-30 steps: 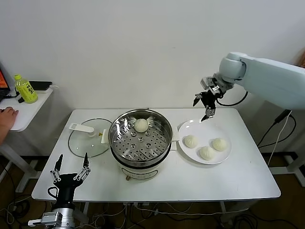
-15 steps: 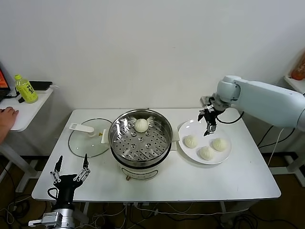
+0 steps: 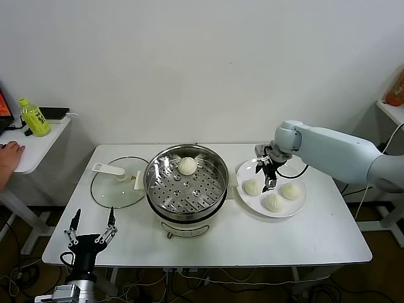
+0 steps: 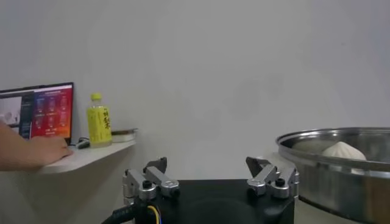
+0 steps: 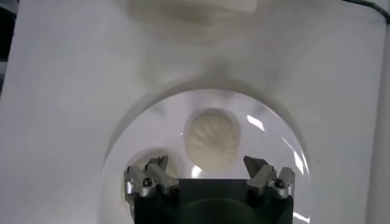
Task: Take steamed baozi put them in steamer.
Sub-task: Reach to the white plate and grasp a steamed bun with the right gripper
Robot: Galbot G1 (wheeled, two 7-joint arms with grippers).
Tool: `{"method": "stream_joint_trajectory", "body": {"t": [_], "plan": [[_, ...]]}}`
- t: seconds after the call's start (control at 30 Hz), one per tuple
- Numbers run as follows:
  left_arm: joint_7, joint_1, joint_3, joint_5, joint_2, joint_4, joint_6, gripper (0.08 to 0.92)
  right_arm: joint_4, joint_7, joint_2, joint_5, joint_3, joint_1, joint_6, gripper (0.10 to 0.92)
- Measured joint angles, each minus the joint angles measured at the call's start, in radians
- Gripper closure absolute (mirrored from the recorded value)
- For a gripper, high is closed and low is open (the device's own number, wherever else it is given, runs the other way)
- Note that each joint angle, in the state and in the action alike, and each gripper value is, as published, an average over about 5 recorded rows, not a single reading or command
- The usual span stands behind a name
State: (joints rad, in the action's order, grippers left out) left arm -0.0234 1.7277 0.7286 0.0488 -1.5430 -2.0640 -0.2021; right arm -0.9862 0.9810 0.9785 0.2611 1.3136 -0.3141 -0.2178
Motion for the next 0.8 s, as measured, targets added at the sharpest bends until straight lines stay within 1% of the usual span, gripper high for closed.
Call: {"method": "stream_joint_trajectory", "body": {"t": [0.8], "plan": [[0.001,-0.003,0.001,0.000,0.000,0.012,-0.003,0.177,0.151,-0.006,0.082,-0.091,-0.122,0.125,0.023,0.203]]}}
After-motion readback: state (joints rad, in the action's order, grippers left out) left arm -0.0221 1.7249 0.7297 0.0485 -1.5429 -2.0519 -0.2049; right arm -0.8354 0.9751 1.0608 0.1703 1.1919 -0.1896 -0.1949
